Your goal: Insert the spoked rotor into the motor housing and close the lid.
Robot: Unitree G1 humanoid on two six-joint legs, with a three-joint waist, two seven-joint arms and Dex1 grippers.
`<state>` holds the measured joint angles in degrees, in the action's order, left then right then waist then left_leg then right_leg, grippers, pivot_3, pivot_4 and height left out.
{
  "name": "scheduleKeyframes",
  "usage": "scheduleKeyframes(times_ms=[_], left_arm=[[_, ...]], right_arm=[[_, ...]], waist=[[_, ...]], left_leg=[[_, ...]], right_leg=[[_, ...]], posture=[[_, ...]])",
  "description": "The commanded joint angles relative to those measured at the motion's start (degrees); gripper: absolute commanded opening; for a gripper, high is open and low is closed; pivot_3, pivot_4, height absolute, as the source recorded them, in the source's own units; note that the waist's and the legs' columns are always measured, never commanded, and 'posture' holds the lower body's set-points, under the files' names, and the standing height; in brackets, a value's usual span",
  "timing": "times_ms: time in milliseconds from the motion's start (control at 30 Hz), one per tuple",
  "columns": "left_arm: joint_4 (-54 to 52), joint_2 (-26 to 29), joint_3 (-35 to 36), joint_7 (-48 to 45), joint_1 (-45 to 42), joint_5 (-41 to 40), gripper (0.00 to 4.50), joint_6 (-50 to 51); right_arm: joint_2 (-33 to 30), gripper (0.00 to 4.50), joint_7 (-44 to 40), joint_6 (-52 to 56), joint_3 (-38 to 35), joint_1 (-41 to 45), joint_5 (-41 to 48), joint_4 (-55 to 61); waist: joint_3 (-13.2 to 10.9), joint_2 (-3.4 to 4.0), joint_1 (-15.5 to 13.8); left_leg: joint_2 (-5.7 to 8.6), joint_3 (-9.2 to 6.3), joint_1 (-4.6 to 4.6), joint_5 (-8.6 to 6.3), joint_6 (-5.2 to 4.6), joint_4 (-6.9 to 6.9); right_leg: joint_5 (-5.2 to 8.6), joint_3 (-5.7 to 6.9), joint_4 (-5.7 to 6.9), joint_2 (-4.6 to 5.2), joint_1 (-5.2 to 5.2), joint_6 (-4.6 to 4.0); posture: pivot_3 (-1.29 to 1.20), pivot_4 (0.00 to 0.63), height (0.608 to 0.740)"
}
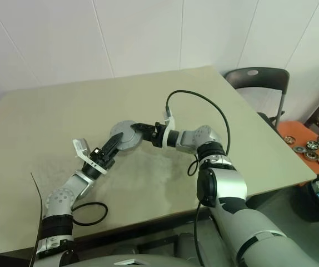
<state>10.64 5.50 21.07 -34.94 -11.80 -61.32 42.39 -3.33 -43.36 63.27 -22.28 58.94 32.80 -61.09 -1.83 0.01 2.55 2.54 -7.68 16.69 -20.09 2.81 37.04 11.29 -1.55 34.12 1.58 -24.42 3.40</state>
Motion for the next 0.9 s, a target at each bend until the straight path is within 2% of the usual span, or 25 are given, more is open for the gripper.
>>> scheduleKeyframes(times_ms=[33, 333, 567, 867, 900], left_arm=[[-2.52, 0.26, -0.60, -0.15, -1.21, -0.25, 2.42, 0.50], [-8.13, -1.21, 0.10, 2.08, -2.24, -5.10, 2.42, 2.98], [-8.58, -1.67, -0.01, 3.24, -2.69, -5.57, 2.35, 3.11], [-8.84, -2.21, -0.32, 3.71, -3.00, -5.88, 2.35, 2.91], [-8.81, -2.21, -0.31, 3.72, -2.98, -5.88, 2.35, 2.91]], right_arm=[[0.39, 2.17, -0.92, 0.15, -0.79, 1.99, 1.95, 2.35], [0.52, 2.17, -0.69, 0.39, -1.07, 1.64, 2.10, 2.40], [0.69, 2.17, -1.05, 1.16, -0.81, 1.27, 2.51, 2.92], [1.49, 2.17, -1.59, -5.41, 3.69, -0.86, -0.66, 6.90], [1.72, 2.50, -1.80, -6.04, 4.12, -1.29, -0.80, 7.69]], waist=[[0.00, 0.00, 0.00], [0.00, 0.00, 0.00], [0.00, 0.00, 0.00], [0.00, -0.01, 0.00], [0.00, -0.01, 0.00]], left_leg=[[0.00, 0.00, 0.00, 0.00, 0.00, 0.00], [0.00, 0.00, 0.01, 0.00, 0.00, 0.00], [0.00, 0.00, 0.00, 0.00, 0.00, 0.00], [0.00, 0.00, 0.01, 0.00, 0.00, 0.00], [0.00, 0.00, 0.01, 0.00, 0.00, 0.00]], right_leg=[[0.00, 0.00, 0.00, 0.00, 0.00, 0.00], [0.00, 0.00, -0.01, 0.01, 0.00, 0.01], [-0.01, 0.00, 0.00, 0.00, 0.00, 0.01], [-0.01, 0.00, -0.01, 0.00, 0.00, 0.02], [-0.01, 0.00, -0.01, 0.01, 0.00, 0.02]], posture=[[0.00, 0.000, 0.740], [0.00, 0.000, 0.740], [0.00, 0.000, 0.740], [0.00, 0.000, 0.740], [0.00, 0.000, 0.740]])
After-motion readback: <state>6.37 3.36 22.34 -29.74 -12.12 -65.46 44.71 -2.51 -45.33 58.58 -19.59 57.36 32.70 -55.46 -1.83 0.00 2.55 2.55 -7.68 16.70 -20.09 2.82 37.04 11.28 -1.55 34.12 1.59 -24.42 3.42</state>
